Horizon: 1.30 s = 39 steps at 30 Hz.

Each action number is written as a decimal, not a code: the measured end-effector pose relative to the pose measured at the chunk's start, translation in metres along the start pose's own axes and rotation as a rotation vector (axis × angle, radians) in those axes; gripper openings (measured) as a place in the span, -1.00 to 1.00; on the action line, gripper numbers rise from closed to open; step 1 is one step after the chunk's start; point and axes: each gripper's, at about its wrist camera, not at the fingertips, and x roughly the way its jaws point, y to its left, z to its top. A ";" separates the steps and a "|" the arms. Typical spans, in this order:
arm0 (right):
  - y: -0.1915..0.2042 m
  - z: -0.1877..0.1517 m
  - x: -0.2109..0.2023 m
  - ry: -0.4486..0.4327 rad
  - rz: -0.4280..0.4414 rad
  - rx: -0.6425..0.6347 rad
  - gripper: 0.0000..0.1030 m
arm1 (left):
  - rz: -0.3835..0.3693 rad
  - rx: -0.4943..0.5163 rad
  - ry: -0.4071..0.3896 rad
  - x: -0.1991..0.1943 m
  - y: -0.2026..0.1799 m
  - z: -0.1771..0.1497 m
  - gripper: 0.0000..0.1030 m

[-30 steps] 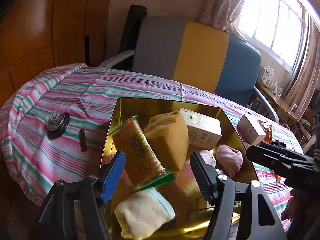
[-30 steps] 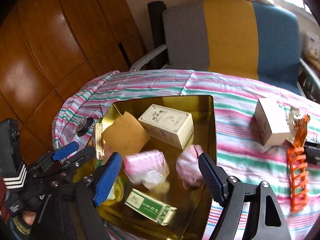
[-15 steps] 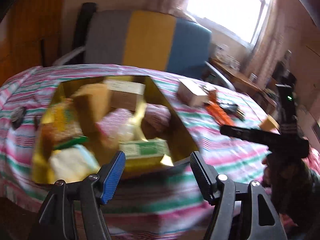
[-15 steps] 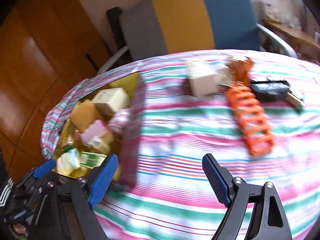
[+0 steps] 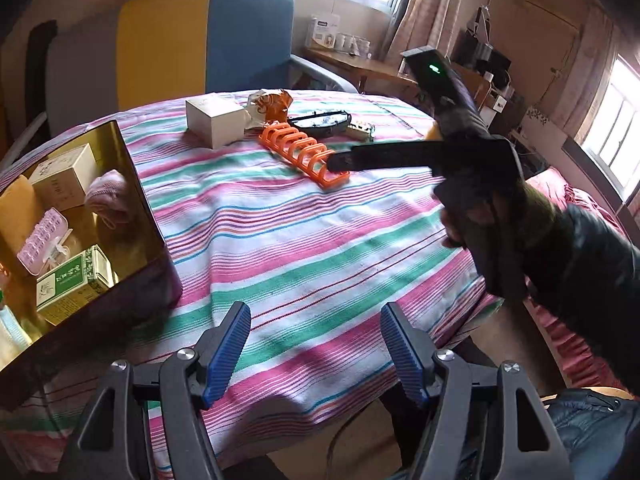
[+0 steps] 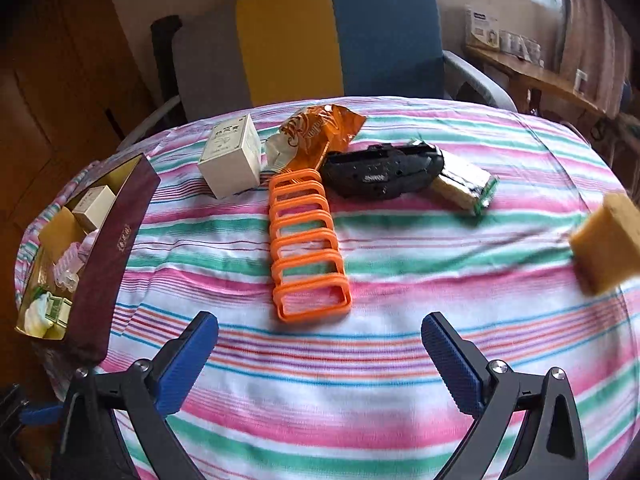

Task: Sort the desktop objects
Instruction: 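Reach the right gripper to the orange slotted rack and grasp it, then grasp the cream medicine box with the left gripper while the right holds the orange rack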

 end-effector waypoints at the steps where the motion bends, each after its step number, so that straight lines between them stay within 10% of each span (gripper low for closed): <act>1: 0.005 0.006 0.006 0.005 -0.002 -0.022 0.99 | 0.001 -0.007 0.004 0.001 0.001 0.000 0.33; 9: 0.029 0.039 0.050 0.022 -0.085 -0.127 0.82 | -0.004 -0.043 0.033 0.011 0.009 -0.002 0.33; 16: 0.023 0.029 0.057 0.062 -0.077 -0.133 -0.03 | -0.005 -0.048 0.040 0.012 0.009 -0.004 0.34; 31: -0.029 -0.061 -0.027 0.002 -0.045 0.026 0.00 | 0.091 -0.098 0.023 0.006 0.015 0.043 0.43; 34: -0.040 -0.064 -0.036 -0.018 -0.001 0.095 0.40 | 0.122 -0.134 0.011 0.011 0.026 0.071 0.51; 39: -0.053 -0.060 -0.042 -0.082 0.012 0.173 0.44 | 0.159 -0.177 0.004 0.027 0.044 0.123 0.51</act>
